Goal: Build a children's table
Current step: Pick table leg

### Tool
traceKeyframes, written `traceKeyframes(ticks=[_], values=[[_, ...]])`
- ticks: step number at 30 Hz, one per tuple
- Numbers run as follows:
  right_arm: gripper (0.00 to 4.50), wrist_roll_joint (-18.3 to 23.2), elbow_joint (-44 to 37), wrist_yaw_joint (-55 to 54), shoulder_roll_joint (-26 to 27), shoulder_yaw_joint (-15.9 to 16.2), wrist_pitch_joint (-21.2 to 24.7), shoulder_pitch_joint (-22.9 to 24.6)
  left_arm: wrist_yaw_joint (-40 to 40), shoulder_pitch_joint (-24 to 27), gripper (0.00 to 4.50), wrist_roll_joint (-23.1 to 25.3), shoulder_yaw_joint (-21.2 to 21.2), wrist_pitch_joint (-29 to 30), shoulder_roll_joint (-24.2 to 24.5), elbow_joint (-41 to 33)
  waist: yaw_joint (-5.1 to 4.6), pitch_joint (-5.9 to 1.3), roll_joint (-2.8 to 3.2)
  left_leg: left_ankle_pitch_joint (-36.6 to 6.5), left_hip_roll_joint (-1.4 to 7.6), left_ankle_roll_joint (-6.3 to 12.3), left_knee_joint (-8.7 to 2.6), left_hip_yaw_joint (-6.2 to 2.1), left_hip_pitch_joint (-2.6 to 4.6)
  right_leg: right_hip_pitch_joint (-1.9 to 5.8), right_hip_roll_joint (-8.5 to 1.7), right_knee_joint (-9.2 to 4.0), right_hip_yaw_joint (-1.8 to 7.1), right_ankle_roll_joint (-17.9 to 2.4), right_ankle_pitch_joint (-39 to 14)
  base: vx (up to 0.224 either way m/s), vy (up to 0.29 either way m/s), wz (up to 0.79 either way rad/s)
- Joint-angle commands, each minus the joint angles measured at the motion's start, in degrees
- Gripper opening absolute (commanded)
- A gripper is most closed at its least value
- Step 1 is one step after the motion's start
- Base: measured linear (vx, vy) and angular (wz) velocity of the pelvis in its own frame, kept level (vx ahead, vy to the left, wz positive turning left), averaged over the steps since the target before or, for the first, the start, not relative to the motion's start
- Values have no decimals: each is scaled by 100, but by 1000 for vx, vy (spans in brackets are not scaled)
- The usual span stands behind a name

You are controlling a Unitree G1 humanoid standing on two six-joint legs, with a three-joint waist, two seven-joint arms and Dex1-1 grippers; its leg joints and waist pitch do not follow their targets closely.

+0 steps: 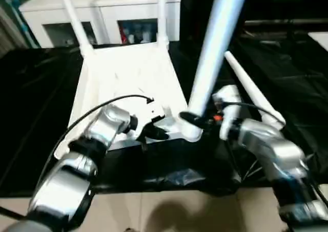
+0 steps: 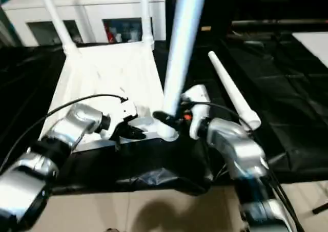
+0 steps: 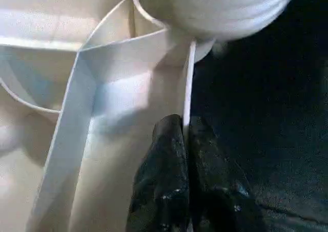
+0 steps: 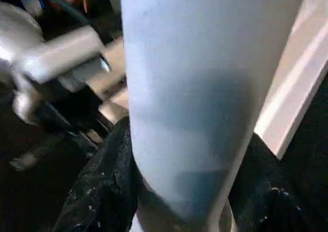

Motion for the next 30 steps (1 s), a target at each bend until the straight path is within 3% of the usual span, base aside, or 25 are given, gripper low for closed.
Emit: traceKeyframes(ticks=[1,2,3,7,11,13,18,23,25,29,30], values=[[187,-83,212,41,-29,31,-164,-186,94,290,0,41,-2,243,112,40,50,-371,-182,-274,137,585,-376,24,137,209,-179,-324,45,-1890,984,0,0,0],[187,-119,358,38,-37,35,-220,-263,89,320,0,45,2,217,127,-17,56,-377,-229,-219,130,605,-371,28,125,223,-180,-304,45,-1883,1070,0,0,0],[187,-146,464,33,-39,33,-260,-320,79,340,0,45,5,173,139,-48,77,-386,-187,-160,125,635,-362,30,134,206,-197,-294,43,-1876,1141,0,0,0],[186,-226,1017,44,-80,-50,-460,-599,90,510,0,-18,60,364,192,-510,77,-389,-256,-78,122,645,-353,46,123,218,-189,-275,47,-1859,1348,0,0,0],[186,-256,1219,202,-157,-96,-487,-661,92,588,0,-2,13,498,231,-671,70,-379,-271,-102,124,630,-353,50,123,221,-173,-269,49,-1872,1462,0,0,0],[186,-140,1130,441,-234,-77,-268,-596,113,631,0,9,-18,525,245,-737,68,-372,-282,-168,119,623,-354,57,131,223,-164,-281,51,-1893,1450,0,0,0],[186,-97,1193,698,-317,-23,-235,-519,146,624,0,7,-20,539,219,-739,90,-387,-246,-76,121,641,-339,53,138,229,-156,-259,45,-1933,1721,0,0,0],[186,-162,1935,376,-55,-231,-815,-631,163,605,0,-29,-8,625,210,-889,65,-384,-198,-262,124,531,-354,49,140,220,-165,-271,37,-2016,1559,0,0,0],[186,-161,2058,296,17,-304,-947,-642,194,610,0,-44,11,643,208,-924,53,-381,-205,-321,125,511,-362,47,147,226,-159,-276,36,-2010,1509,0,0,0],[186,-110,2063,195,201,-404,-1113,-281,339,627,0,-126,117,666,137,-932,24,-361,-200,-544,131,430,-392,44,158,223,-160,-314,39,-1973,1188,0,0,0],[186,-86,1973,203,239,-403,-1128,-125,390,634,0,-134,139,639,116,-913,22,-358,-222,-570,134,427,-394,50,162,219,-158,-323,43,-1967,1148,0,0,0]])
